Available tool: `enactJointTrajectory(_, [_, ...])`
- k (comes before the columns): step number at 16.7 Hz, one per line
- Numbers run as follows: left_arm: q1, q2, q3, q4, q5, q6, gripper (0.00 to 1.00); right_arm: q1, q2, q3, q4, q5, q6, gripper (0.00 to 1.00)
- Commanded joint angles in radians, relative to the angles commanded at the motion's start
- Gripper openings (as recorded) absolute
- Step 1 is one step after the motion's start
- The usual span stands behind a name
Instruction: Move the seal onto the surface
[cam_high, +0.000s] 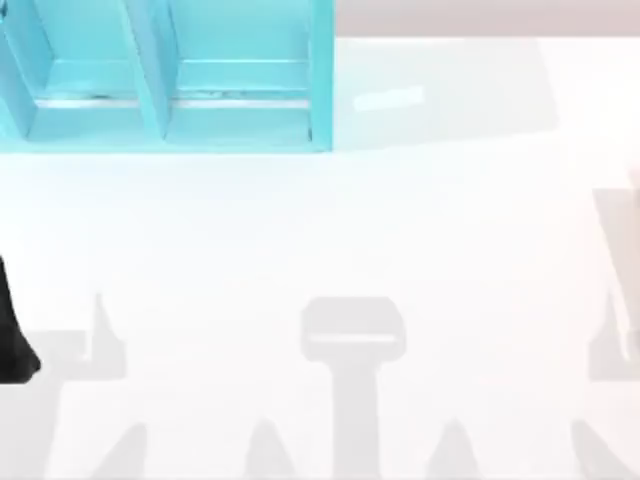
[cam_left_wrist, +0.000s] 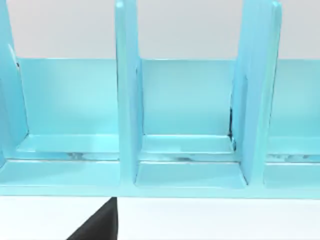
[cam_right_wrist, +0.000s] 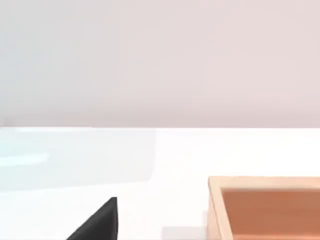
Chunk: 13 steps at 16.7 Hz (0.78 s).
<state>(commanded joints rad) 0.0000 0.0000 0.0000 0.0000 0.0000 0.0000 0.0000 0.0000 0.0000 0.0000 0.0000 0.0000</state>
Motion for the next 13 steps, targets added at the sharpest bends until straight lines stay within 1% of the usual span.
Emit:
enactJointTrajectory(3, [0.000, 0.000, 0.000, 0.000, 0.000, 0.000, 1.00, -0.005, 0.011, 0.011, -0.011, 0.000, -0.004, 1.00])
enactJointTrajectory(6, [0.000, 0.000, 0.000, 0.000, 0.000, 0.000, 1.00, -0.042, 0.106, 0.105, -0.096, 0.001, -0.041, 1.00])
enactJointTrajectory(9, [0.000, 0.000, 0.000, 0.000, 0.000, 0.000, 1.00, -0.105, 0.297, 0.273, -0.244, 0.000, -0.104, 1.00])
enactJointTrajectory(13, [0.000, 0.000, 0.000, 0.000, 0.000, 0.000, 1.00, -0.212, 0.681, 0.548, -0.502, -0.002, -0.209, 1.00])
